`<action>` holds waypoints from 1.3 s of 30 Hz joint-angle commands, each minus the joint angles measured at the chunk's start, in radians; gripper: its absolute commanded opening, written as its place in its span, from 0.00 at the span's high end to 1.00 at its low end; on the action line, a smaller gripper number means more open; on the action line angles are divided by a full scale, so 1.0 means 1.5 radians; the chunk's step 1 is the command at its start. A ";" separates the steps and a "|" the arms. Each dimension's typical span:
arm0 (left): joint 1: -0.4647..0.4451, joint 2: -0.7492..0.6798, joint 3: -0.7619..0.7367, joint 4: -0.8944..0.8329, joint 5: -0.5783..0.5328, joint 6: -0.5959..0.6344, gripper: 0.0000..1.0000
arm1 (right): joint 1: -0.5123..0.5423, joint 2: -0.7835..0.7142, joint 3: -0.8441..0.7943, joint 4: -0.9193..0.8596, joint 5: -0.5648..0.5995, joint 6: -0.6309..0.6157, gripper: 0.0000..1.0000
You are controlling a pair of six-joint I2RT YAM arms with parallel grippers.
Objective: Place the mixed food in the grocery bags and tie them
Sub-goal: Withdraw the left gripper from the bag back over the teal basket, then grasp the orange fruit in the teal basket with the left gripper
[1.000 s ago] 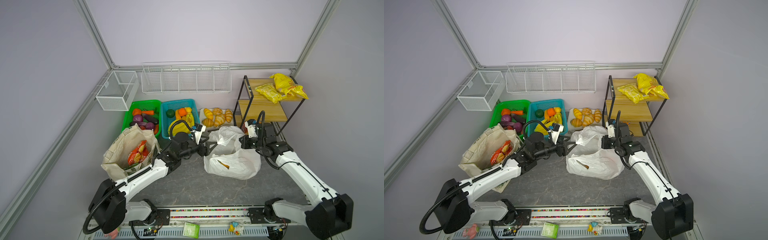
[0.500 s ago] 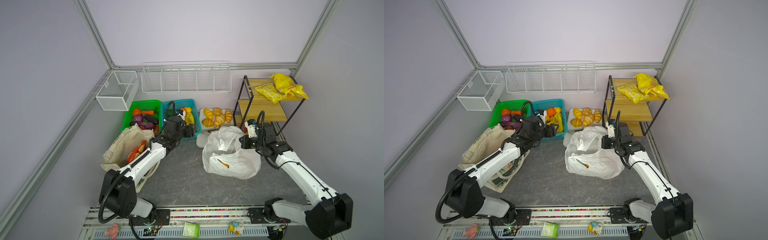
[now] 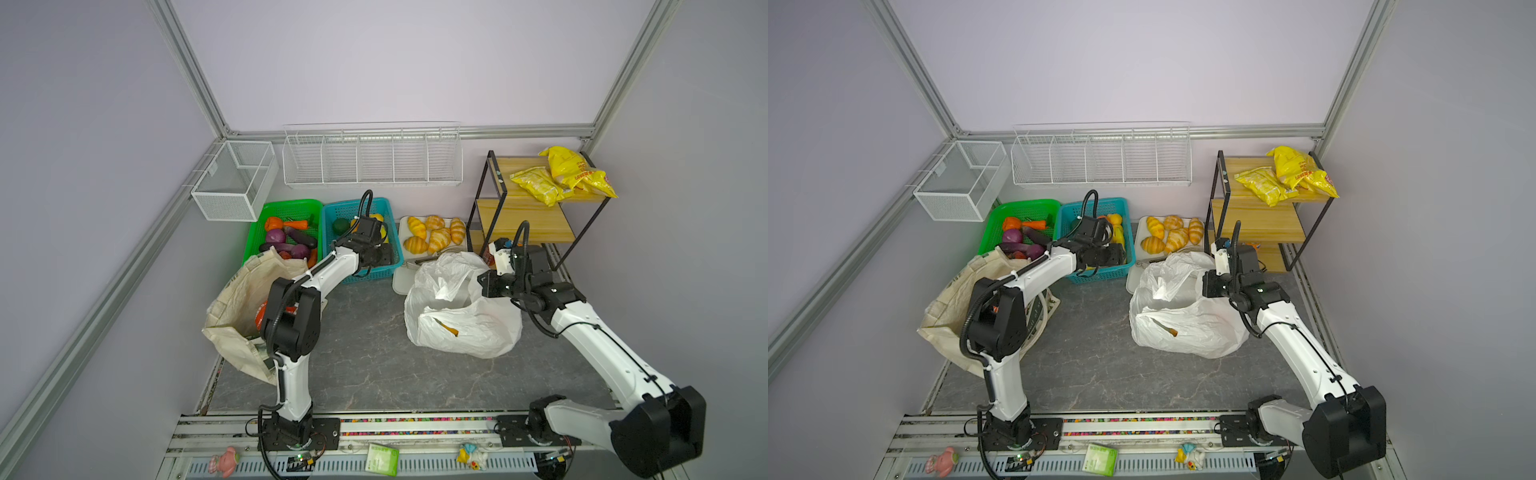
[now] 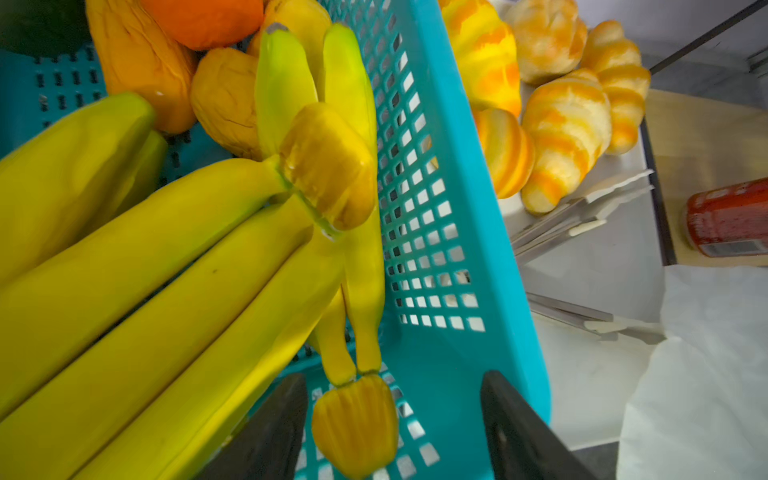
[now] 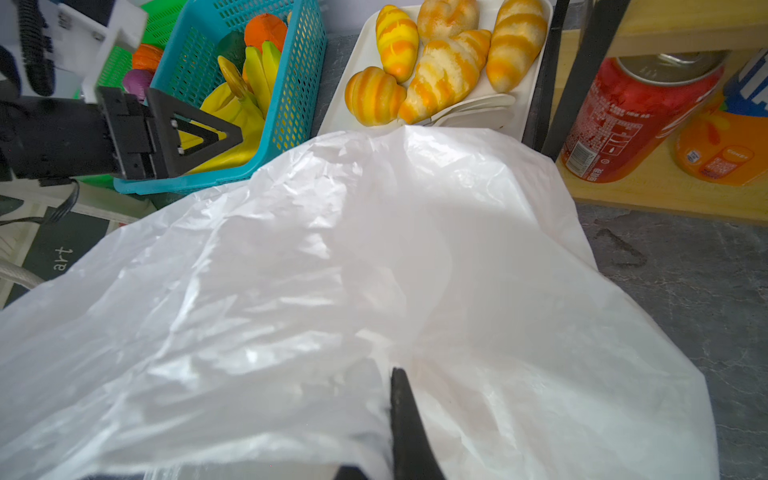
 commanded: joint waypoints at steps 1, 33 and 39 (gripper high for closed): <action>0.009 0.032 0.044 -0.086 0.032 0.008 0.37 | 0.001 0.001 -0.002 0.012 -0.008 -0.013 0.94; 0.103 -0.056 -0.026 0.085 0.202 -0.002 0.62 | -0.001 0.000 -0.015 0.018 0.000 -0.017 0.94; 0.136 -0.055 -0.028 0.102 0.043 0.036 0.56 | -0.001 0.004 -0.015 0.020 -0.005 -0.016 0.94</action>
